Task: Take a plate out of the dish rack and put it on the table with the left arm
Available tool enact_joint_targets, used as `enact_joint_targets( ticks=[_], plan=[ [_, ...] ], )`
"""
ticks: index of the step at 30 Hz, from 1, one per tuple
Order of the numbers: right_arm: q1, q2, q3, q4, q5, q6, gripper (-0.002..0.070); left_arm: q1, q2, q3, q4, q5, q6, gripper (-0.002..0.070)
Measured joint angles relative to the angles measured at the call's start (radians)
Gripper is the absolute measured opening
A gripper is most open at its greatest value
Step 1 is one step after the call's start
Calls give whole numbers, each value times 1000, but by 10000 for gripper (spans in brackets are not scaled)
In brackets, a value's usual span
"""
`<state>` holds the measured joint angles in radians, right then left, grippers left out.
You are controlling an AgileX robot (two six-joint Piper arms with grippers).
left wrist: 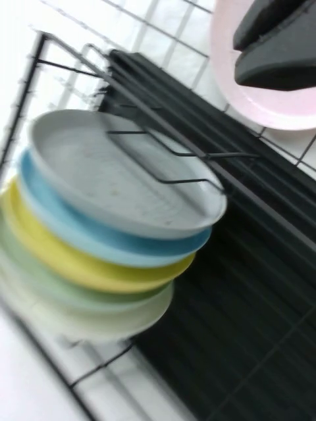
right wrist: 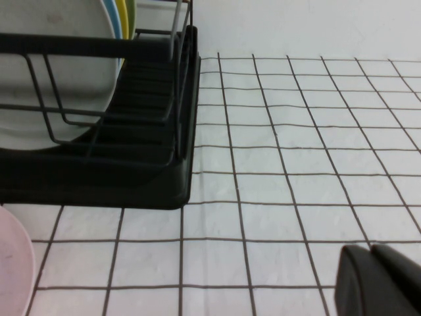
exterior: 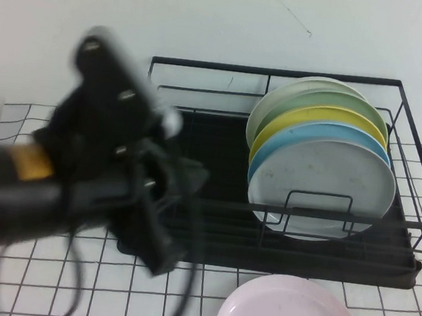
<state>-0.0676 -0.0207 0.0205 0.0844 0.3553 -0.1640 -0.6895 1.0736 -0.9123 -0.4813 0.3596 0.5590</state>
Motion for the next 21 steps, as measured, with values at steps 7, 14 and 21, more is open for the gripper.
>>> enact_joint_targets(
  ticks=[7,14,21],
  plan=[
    [0,0,0,0,0,0,-1,0,-233,204,-40,-24,0,-1],
    [0,0,0,0,0,0,-1,0,-283,275,-30,122,17,-1],
    [0,0,0,0,0,0,-1,0,-289,305,-44,87,33,-1]
  ],
)
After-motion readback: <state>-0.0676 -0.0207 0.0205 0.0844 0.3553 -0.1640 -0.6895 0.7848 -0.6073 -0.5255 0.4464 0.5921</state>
